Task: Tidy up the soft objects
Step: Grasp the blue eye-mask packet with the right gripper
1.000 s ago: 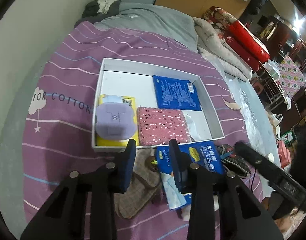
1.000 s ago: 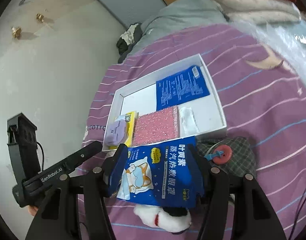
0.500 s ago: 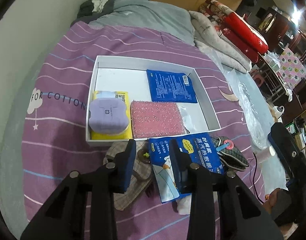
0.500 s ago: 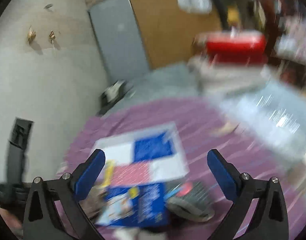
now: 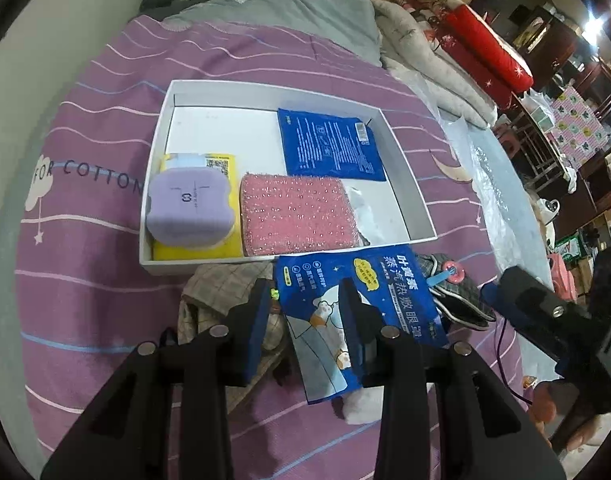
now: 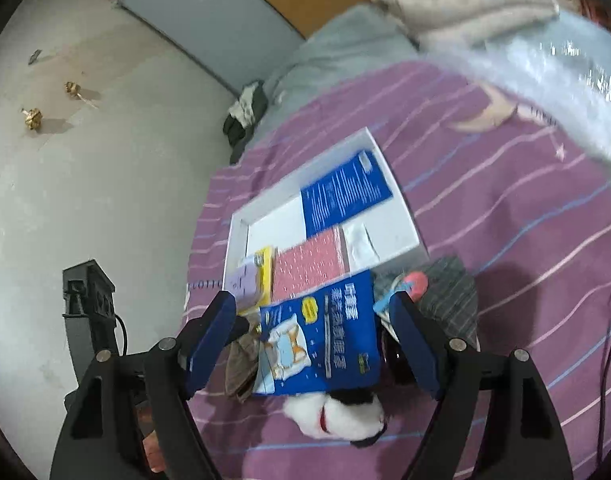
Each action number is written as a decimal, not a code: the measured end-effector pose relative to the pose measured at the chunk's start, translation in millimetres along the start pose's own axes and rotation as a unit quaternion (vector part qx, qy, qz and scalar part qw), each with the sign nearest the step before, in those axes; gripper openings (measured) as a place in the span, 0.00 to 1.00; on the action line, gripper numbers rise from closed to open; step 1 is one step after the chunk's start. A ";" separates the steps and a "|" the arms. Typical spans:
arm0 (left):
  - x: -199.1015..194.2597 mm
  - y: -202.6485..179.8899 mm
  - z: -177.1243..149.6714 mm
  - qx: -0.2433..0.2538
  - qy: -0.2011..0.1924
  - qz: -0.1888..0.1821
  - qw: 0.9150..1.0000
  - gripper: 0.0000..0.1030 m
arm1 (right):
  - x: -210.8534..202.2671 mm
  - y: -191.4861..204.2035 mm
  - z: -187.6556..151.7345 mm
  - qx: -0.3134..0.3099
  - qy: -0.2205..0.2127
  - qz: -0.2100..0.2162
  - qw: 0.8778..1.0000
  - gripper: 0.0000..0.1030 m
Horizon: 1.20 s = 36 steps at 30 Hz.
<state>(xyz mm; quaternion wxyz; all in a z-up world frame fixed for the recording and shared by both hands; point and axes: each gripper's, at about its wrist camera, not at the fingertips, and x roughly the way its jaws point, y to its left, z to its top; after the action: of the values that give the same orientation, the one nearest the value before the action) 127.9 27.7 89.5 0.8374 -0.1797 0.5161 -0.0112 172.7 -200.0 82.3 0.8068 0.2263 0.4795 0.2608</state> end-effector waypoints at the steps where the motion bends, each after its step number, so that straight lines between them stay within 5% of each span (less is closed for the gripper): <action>1: 2.5 -0.7 0.1 0.002 0.005 0.004 1.000 0.36 | 4.1 -4.1 -0.7 0.009 0.020 -0.003 1.000 0.78; 6: 13.9 -0.7 -1.2 0.004 0.027 0.018 0.999 0.33 | 22.2 -18.5 -5.2 0.046 0.092 0.032 0.994 0.59; 15: 22.3 1.7 -2.6 0.008 0.036 0.043 0.998 0.31 | 40.4 -27.9 -9.7 0.042 0.109 -0.006 0.993 0.40; 27: 25.7 3.1 -2.2 0.010 0.043 0.046 0.998 0.30 | 32.2 -29.6 -9.7 0.049 0.112 0.000 0.992 0.39; 33: 27.0 0.3 -3.0 0.016 0.043 0.053 0.998 0.30 | 34.6 -24.7 -9.6 0.069 0.133 0.065 0.987 0.39; 36: 28.0 0.5 -3.1 0.017 0.044 0.052 0.998 0.30 | 42.1 -23.8 -13.3 0.067 0.138 0.046 0.987 0.37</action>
<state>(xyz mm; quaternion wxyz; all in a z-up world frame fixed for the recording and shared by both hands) 138.2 21.6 63.9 0.8164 -0.1378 0.5606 0.0154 182.7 -189.7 34.3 0.7032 0.2634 0.5916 0.2935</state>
